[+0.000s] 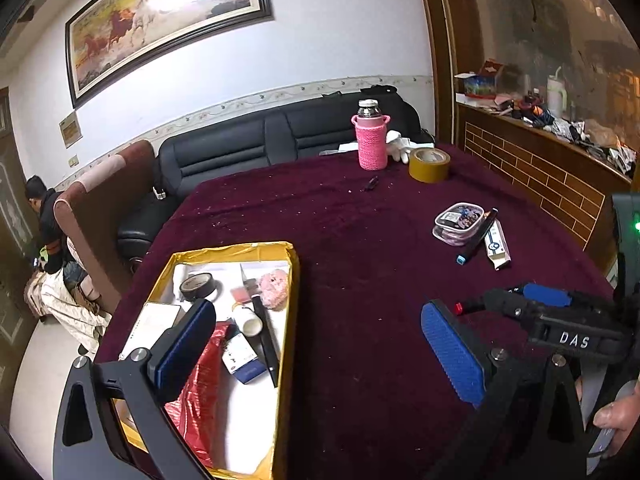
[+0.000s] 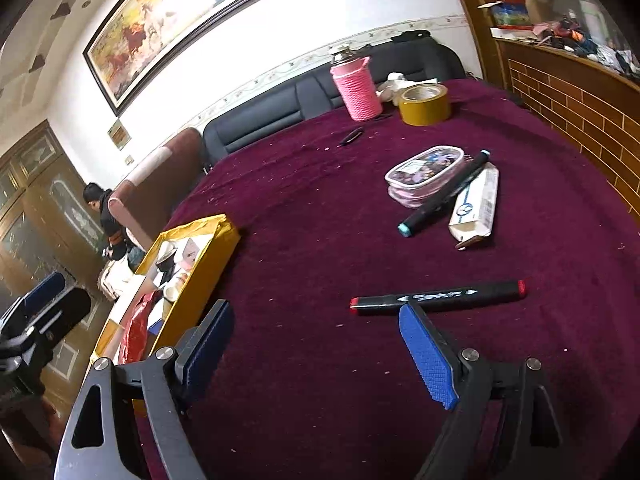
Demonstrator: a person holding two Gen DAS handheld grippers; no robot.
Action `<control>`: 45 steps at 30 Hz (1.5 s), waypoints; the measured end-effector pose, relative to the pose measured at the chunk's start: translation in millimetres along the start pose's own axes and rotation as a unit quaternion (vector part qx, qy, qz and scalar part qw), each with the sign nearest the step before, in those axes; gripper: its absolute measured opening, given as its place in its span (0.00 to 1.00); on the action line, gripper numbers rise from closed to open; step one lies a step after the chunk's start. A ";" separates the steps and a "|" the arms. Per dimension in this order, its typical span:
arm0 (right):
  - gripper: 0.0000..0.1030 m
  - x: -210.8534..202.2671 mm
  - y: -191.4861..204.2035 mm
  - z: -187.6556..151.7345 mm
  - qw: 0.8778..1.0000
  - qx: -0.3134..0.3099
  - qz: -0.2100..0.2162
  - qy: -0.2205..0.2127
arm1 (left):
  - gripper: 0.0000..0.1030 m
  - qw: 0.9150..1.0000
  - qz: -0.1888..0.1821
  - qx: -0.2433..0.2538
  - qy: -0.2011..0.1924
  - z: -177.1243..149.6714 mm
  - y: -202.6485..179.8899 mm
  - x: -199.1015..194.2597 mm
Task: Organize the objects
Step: 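Withdraw both open tools from the tray toward the remaining items, then grasp the clear sticker-covered pencil case with the left tool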
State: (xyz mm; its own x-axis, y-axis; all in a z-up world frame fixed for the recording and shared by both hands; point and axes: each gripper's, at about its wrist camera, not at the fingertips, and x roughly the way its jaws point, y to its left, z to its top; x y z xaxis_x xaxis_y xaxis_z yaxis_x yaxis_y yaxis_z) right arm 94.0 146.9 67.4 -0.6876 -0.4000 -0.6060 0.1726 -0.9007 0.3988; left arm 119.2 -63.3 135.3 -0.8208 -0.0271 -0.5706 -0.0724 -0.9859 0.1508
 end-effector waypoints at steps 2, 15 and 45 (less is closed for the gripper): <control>0.86 -0.2 -4.3 1.5 1.000 0.003 -0.002 -0.001 | 1.00 1.000 0.001 0.006 0.003 0.1 -4.2 2.7; 0.86 -0.9 -43.1 22.9 0.999 0.030 -0.023 -0.018 | 0.99 0.999 -0.020 0.029 0.040 -0.5 -27.6 34.4; 0.87 34.4 -211.9 89.2 0.972 0.224 -0.043 -0.052 | 0.99 0.978 -0.174 0.056 0.099 91.6 -140.0 228.5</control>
State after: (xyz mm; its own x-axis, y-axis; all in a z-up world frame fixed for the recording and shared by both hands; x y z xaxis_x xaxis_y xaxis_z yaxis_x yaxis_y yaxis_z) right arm -29.1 339.1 23.4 -0.7573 -0.2856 -0.5874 -0.1980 -0.7566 0.6232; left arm -110.0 83.7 57.7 -0.6106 0.2653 -0.7462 -0.3997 -0.9167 0.0011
